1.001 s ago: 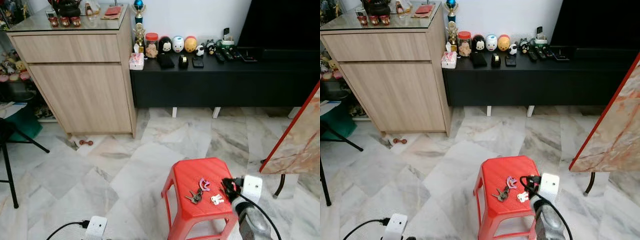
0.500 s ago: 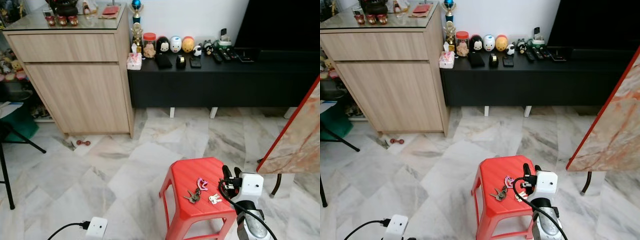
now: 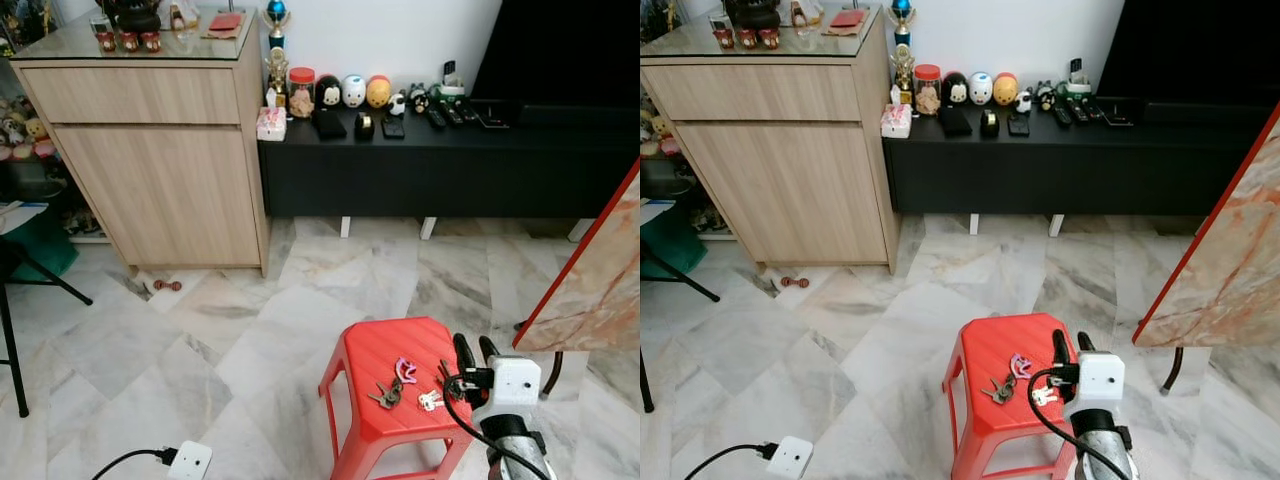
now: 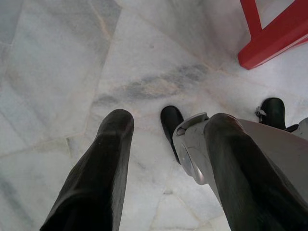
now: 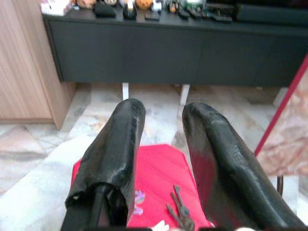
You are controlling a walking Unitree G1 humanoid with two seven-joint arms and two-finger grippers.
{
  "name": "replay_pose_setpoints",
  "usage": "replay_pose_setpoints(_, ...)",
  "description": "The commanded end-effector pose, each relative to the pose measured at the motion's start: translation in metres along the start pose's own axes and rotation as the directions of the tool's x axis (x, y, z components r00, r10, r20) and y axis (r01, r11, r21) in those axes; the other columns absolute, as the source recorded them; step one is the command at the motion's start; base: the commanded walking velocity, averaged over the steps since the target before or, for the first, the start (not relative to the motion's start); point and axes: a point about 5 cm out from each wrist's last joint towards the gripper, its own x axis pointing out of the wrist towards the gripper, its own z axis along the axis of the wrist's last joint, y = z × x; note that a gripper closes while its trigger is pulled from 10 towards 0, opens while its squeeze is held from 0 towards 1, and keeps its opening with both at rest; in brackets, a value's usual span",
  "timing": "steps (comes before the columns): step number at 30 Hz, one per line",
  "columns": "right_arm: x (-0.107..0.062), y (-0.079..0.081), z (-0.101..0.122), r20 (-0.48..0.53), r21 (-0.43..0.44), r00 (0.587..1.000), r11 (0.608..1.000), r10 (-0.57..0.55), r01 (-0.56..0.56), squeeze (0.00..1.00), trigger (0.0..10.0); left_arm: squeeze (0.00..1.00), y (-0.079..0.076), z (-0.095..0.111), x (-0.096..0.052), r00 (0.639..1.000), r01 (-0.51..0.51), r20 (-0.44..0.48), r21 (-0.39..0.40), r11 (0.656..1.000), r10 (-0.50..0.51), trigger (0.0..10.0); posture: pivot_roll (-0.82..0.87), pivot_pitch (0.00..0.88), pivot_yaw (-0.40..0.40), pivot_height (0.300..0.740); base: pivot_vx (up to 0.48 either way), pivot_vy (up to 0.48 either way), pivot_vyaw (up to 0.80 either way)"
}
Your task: Hang keys on a hook
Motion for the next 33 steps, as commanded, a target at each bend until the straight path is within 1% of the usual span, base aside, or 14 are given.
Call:
replay_pose_setpoints(1,-0.002,0.0,-0.001,-0.027,0.011,1.0,1.0,-0.006,0.006,0.0,10.0,0.0,-0.004,-0.003,0.0,1.0,0.009,-0.008,-0.012,1.0,-0.009,10.0,0.04,0.0,-0.084,0.74,0.0,0.0,0.0)
replay_pose_setpoints(4,-0.001,0.001,-0.007,-0.065,0.006,0.998,1.0,-0.011,0.012,0.0,10.0,0.0,-0.006,-0.002,0.001,1.0,0.013,-0.006,-0.01,1.0,-0.013,10.0,0.05,0.0,-0.085,0.74,0.0,0.0,0.0)
replay_pose_setpoints(7,0.011,0.004,-0.007,-0.081,-0.016,0.997,1.0,-0.018,0.017,0.0,10.0,0.0,-0.005,0.004,0.002,1.0,0.006,0.006,-0.011,1.0,-0.006,10.0,0.04,0.0,-0.079,0.74,0.0,0.0,0.0)
replay_pose_setpoints(8,0.011,0.004,-0.007,-0.081,-0.016,0.997,1.0,-0.018,0.017,0.0,10.0,0.0,-0.005,0.004,0.002,1.0,0.006,0.006,-0.011,1.0,-0.006,10.0,0.04,0.0,-0.079,0.74,0.0,0.0,0.0)
replay_pose_setpoints(10,0.017,0.006,-0.008,-0.094,-0.026,0.995,0.999,-0.028,0.025,0.0,10.0,0.0,-0.004,0.005,0.002,1.0,0.008,0.005,-0.001,1.0,-0.008,10.0,0.05,0.0,-0.077,0.74,0.0,0.0,0.0)
replay_pose_setpoints(11,0.017,0.006,-0.008,-0.094,-0.026,0.995,0.999,-0.028,0.025,0.0,10.0,0.0,-0.004,0.005,0.002,1.0,0.008,0.005,-0.001,1.0,-0.008,10.0,0.05,0.0,-0.077,0.74,0.0,0.0,0.0)
replay_pose_setpoints(12,0.02,0.006,-0.007,-0.098,-0.019,0.995,0.999,-0.036,0.034,0.0,10.0,0.0,-0.004,0.005,0.002,1.0,0.008,0.004,0.004,1.0,-0.008,10.0,0.05,0.0,-0.077,0.736,0.0,0.0,0.0)
replay_pose_setpoints(13,0.025,0.01,-0.002,-0.09,-0.006,0.995,1.0,-0.031,0.03,0.0,10.0,0.0,-0.003,0.004,0.002,1.0,0.007,0.003,0.004,1.0,-0.007,10.0,0.05,0.0,-0.071,0.726,0.0,0.0,0.0)
replay_pose_setpoints(14,0.025,0.01,-0.002,-0.09,-0.006,0.995,1.0,-0.031,0.03,0.0,10.0,0.0,-0.003,0.004,0.002,1.0,0.007,0.003,0.004,1.0,-0.007,10.0,0.05,0.0,-0.071,0.726,0.0,0.0,0.0)
replay_pose_setpoints(20,0.025,0.013,0.002,-0.088,0.014,0.996,1.0,-0.017,0.019,0.0,10.0,0.0,-0.002,0.003,0.001,1.0,-0.002,0.005,-0.003,1.0,0.002,10.0,0.05,0.0,-0.071,0.682,0.0,0.0,0.0)
replay_pose_setpoints(30,0.028,0.016,0.0,-0.102,0.015,0.994,1.0,-0.024,0.026,0.0,10.0,0.0,-0.003,0.005,0.002,1.0,-0.002,0.01,-0.006,1.0,0.002,10.0,0.05,0.0,-0.07,0.682,0.0,0.0,0.0)
replay_pose_setpoints(31,0.03,0.016,-0.002,-0.129,0.013,0.991,0.999,-0.031,0.033,0.0,10.0,0.0,-0.004,0.005,0.002,1.0,-0.002,0.011,-0.005,1.0,0.002,10.0,0.05,0.0,-0.07,0.682,0.0,0.0,0.0)
replay_pose_setpoints(32,0.03,0.016,-0.002,-0.129,0.013,0.991,0.999,-0.031,0.033,0.0,10.0,0.0,-0.004,0.005,0.002,1.0,-0.002,0.011,-0.005,1.0,0.002,10.0,0.05,0.0,-0.07,0.682,0.0,0.0,0.0)
replay_pose_setpoints(33,0.031,0.017,-0.001,-0.118,0.032,0.993,0.999,-0.023,0.027,0.0,10.0,0.0,-0.004,0.005,0.002,1.0,-0.002,0.011,-0.005,1.0,0.002,10.0,0.06,0.0,-0.071,0.672,0.0,0.0,0.0)
